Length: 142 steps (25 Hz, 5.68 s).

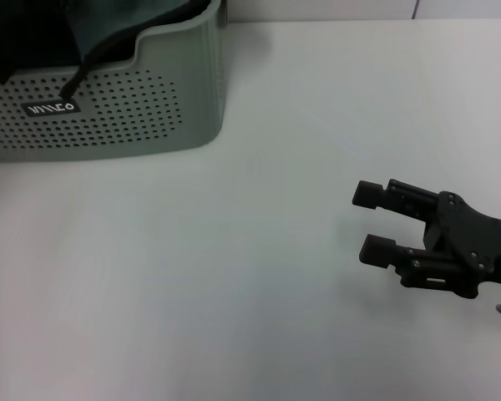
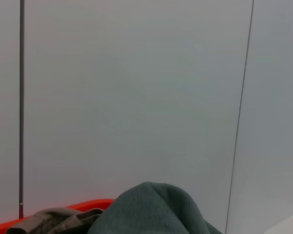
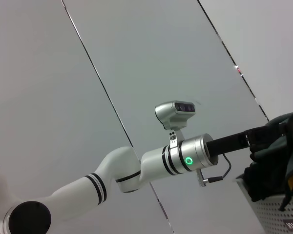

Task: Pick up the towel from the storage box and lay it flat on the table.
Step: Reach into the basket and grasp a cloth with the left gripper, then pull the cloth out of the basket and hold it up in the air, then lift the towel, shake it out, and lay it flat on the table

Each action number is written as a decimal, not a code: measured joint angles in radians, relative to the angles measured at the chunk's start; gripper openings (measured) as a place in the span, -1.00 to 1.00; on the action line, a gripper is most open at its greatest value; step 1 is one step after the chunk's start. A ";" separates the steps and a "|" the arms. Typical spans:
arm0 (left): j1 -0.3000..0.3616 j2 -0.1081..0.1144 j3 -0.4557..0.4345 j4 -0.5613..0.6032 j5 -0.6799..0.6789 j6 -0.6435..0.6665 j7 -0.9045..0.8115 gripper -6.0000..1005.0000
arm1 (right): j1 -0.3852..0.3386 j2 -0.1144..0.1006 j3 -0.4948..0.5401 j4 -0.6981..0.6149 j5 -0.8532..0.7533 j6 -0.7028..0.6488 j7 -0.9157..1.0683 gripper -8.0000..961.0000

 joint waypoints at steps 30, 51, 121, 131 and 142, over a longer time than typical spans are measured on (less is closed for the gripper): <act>0.012 0.077 -0.014 -0.164 -0.411 0.709 0.372 -0.93 | -0.050 -0.005 0.029 0.001 0.006 -0.025 -0.041 0.72; 0.028 0.142 0.245 -0.188 -0.381 0.814 0.560 -0.96 | -0.045 -0.026 0.132 0.003 -0.001 -0.104 -0.049 0.72; -0.079 0.091 0.361 -0.188 -0.367 0.816 0.581 -0.92 | 0.308 -0.009 -0.037 -0.058 -0.241 0.016 -0.049 0.06; -0.072 0.091 0.359 -0.190 -0.367 0.815 0.584 -0.92 | 0.283 -0.014 -0.012 -0.060 -0.235 -0.020 -0.049 -0.51; -0.072 0.091 0.360 -0.191 -0.365 0.814 0.586 -0.91 | 0.285 -0.006 -0.015 -0.074 -0.238 -0.017 -0.060 -0.89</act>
